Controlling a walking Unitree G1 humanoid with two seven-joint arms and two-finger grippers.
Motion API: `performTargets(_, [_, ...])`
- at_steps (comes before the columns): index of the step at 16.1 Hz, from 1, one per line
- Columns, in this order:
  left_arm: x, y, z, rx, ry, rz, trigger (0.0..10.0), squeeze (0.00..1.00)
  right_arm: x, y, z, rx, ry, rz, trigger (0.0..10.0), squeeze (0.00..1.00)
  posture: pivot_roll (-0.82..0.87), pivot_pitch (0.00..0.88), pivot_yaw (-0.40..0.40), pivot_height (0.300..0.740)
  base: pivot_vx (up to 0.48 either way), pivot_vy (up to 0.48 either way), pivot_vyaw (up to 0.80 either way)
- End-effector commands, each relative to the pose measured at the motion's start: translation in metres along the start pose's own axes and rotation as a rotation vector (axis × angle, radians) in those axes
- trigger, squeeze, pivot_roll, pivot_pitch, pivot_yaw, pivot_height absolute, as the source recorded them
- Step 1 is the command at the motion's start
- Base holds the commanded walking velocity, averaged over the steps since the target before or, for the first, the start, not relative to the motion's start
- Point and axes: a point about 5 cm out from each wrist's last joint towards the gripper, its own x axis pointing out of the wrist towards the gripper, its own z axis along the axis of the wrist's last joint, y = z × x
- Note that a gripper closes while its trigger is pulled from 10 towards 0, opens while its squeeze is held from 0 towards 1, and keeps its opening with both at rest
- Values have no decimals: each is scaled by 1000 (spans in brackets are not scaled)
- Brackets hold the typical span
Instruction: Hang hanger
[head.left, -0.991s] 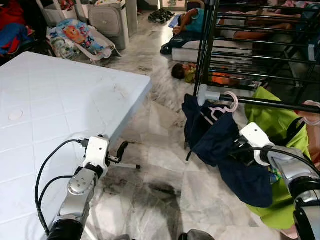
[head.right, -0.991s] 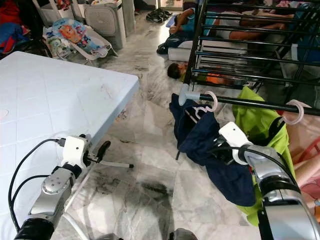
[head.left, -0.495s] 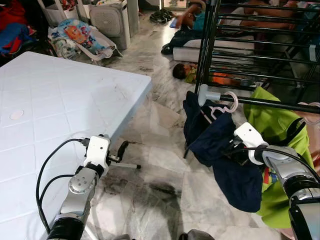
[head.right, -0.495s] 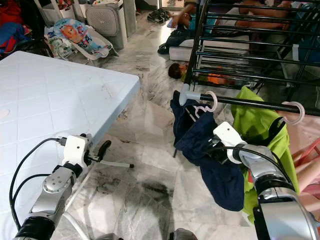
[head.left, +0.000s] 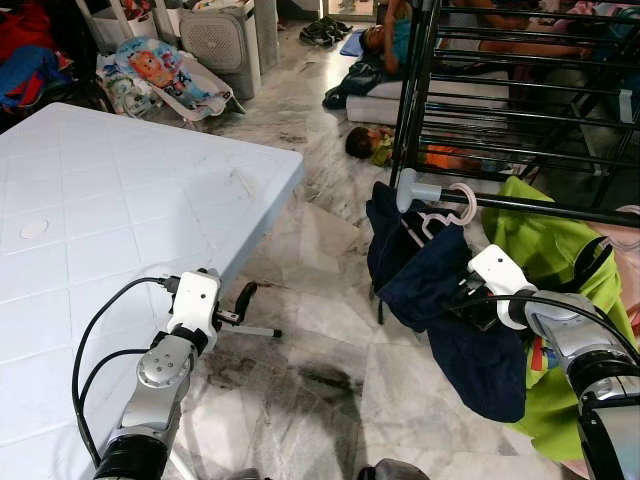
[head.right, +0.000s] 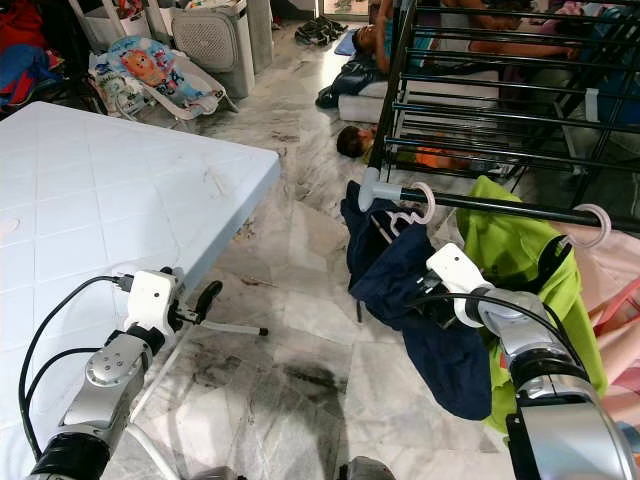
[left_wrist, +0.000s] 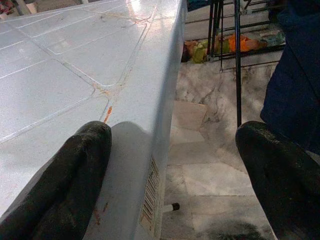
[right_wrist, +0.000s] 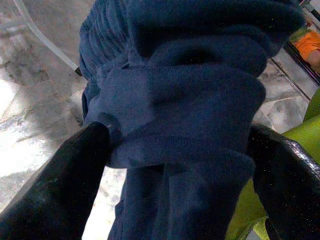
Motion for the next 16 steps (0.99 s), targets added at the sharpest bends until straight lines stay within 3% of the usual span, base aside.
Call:
performTargets(1, [-3,0,-12,-10,67,-7,10000,0,1,2,3,0,-13,13,10000,0,-32,0,38,740,0,0,0])
performTargets(7, [-3,0,-12,-10,67,-7,10000,0,1,2,3,0,-13,13,10000,0,-32,0,38,740,0,0,0])
performTargets(8, [-3,0,-12,-10,67,-8,10000,0,2,2,1,0,-8,13,10000,0,0,0,0,740,0,0,0])
performTargets(9, [-4,1,-15,2,76,-9,10000,0,4,17,-7,233,-143,-76,10000,0,-44,0,44,740,0,0,0])
performTargets(12, [-4,1,-15,10,80,-14,10000,0,5,35,-18,187,-165,-124,10000,0,-49,0,50,740,0,0,0])
performTargets(14, [-2,-1,-14,12,79,-20,10000,0,5,45,-28,254,-162,-137,10000,0,-56,0,52,740,0,0,0])
performTargets(16, [-2,-1,-15,14,79,-23,10000,0,3,50,-32,241,-148,-121,10000,0,-56,0,52,740,0,0,0])
